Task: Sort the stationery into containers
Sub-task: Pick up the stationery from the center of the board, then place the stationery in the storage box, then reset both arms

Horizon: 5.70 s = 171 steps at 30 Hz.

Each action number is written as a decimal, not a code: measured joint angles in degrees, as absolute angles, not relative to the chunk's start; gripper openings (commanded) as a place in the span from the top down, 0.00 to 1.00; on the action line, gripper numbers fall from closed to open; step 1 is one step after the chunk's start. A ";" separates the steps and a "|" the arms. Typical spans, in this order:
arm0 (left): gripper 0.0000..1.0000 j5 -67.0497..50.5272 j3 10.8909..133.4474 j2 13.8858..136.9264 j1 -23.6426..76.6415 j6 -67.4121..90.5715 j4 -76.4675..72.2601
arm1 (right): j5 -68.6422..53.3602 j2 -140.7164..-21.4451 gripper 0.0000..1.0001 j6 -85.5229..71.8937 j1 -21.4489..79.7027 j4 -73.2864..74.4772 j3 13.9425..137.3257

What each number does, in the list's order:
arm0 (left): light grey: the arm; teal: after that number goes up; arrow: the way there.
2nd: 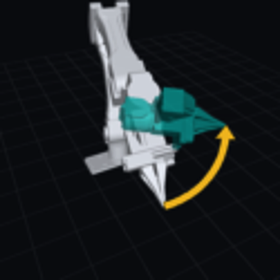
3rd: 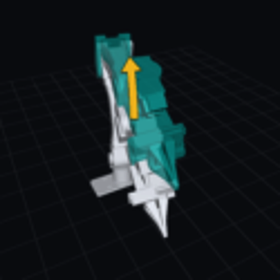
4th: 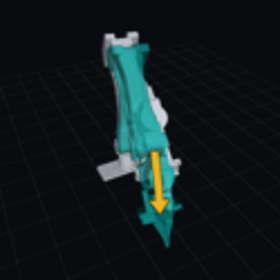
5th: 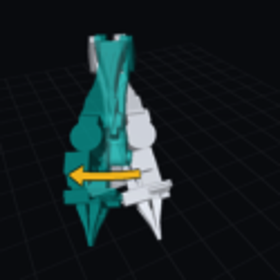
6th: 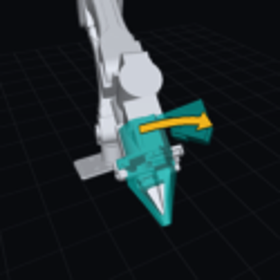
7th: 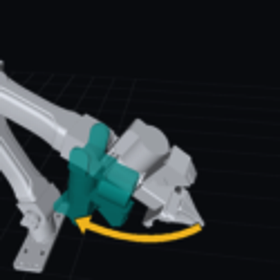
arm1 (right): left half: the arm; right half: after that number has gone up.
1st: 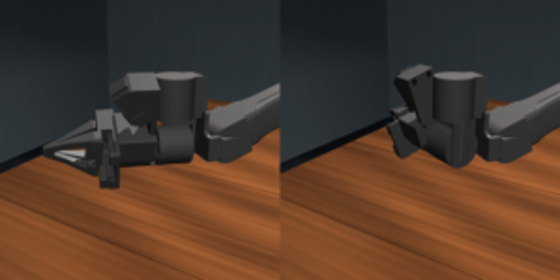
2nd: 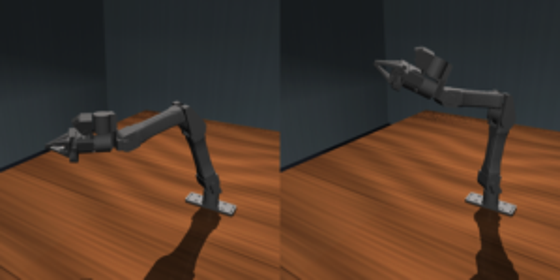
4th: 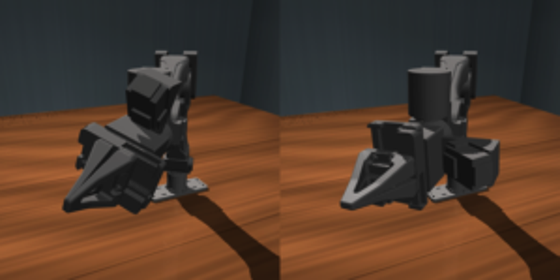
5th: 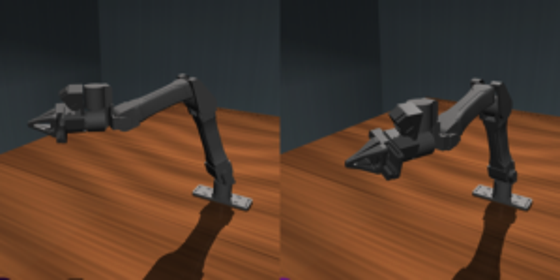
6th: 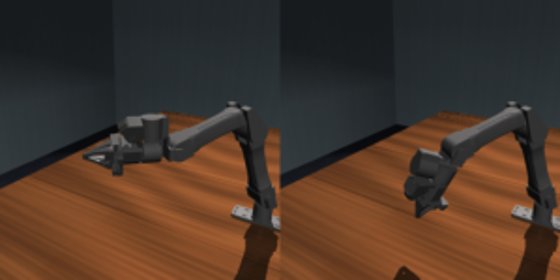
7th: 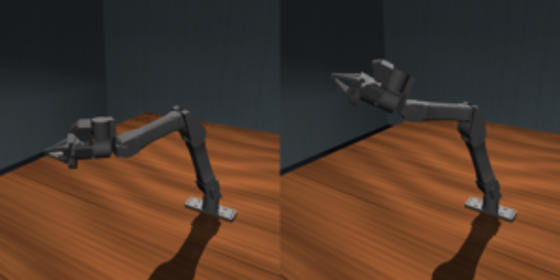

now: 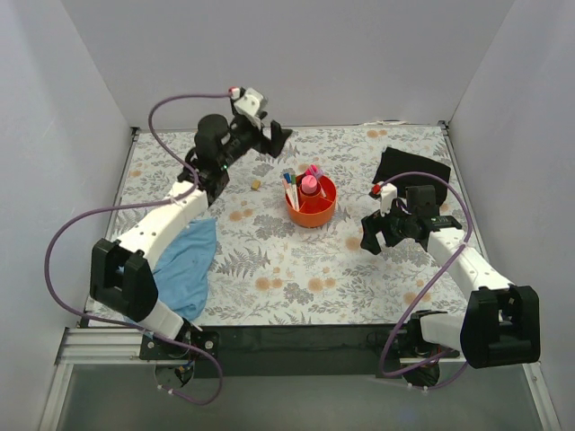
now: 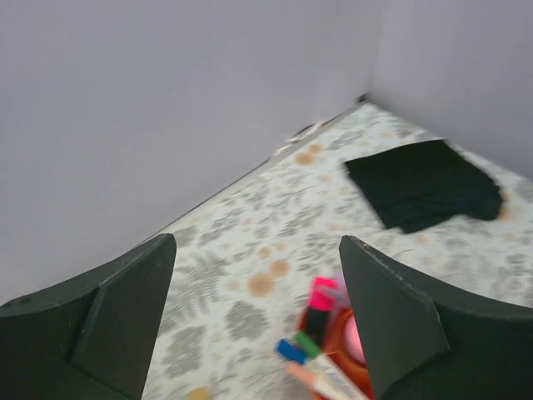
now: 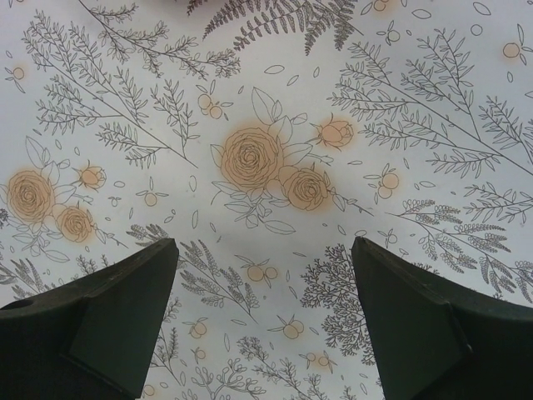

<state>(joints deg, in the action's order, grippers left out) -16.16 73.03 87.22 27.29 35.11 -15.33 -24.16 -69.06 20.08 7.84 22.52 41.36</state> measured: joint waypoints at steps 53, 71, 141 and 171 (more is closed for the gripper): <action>1.00 -8.03 103.11 129.51 18.46 27.94 32.03 | -24.40 -72.25 0.05 19.75 6.81 20.88 41.52; 1.00 -23.27 80.14 90.80 25.17 36.56 15.18 | -24.01 -72.34 0.06 19.88 6.81 20.91 42.98; 0.38 -32.88 69.84 104.64 34.39 42.61 -5.06 | -24.71 -67.92 0.02 19.22 4.89 20.88 40.38; 0.02 10.52 49.25 76.71 19.14 40.95 -1.69 | 9.52 -68.82 0.02 5.45 4.84 20.34 52.45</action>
<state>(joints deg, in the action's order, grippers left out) 10.52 49.25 76.71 19.14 40.95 -1.69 9.52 -68.82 5.45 4.84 20.34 52.45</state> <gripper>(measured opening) 0.981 0.984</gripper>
